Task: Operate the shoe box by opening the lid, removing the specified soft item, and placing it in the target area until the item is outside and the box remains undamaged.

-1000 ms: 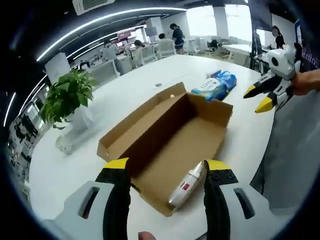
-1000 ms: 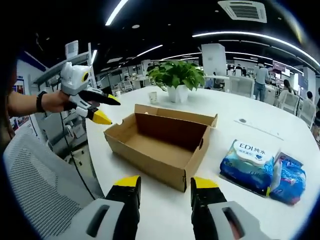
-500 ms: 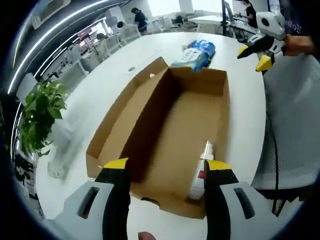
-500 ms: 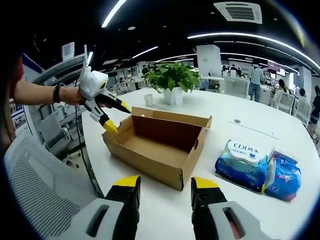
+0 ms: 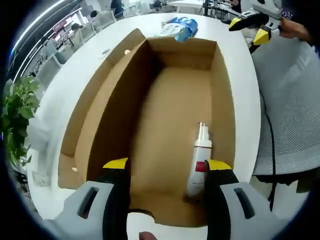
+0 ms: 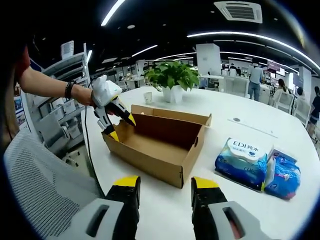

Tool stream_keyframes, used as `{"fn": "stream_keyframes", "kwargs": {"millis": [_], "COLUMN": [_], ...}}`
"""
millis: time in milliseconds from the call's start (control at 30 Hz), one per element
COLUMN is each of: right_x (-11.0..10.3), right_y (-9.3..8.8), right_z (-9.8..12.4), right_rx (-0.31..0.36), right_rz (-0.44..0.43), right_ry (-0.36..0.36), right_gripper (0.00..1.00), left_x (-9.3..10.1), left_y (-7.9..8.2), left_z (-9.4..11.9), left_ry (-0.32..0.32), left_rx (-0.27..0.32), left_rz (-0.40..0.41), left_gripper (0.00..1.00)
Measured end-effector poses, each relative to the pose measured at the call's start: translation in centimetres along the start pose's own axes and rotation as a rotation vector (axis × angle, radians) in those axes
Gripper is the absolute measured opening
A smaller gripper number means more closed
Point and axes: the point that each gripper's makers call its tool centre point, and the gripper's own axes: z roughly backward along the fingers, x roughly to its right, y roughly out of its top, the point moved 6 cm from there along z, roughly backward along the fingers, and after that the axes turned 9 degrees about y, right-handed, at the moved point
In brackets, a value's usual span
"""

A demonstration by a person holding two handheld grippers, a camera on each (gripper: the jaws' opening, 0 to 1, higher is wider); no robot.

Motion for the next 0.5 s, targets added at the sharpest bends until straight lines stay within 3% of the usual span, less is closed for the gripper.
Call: {"fn": "stream_keyframes", "kwargs": {"millis": [300, 400, 500], "right_x": [-0.03, 0.07, 0.17], "right_y": [-0.09, -0.09, -0.13], "right_z": [-0.06, -0.03, -0.01], "right_rx": [-0.009, -0.009, -0.011], "right_rz": [0.003, 0.004, 0.003], "right_ry": [-0.004, -0.007, -0.01], "right_gripper": [0.38, 0.38, 0.37], "left_x": [0.18, 0.3, 0.49], "left_y": [-0.32, -0.55, 0.11], "left_z": [-0.58, -0.76, -0.93], "left_ry": [-0.03, -0.012, -0.011], "left_rx": [-0.017, -0.042, -0.025], "left_rz": [-0.039, -0.136, -0.111], "left_gripper": [0.56, 0.57, 0.55]}}
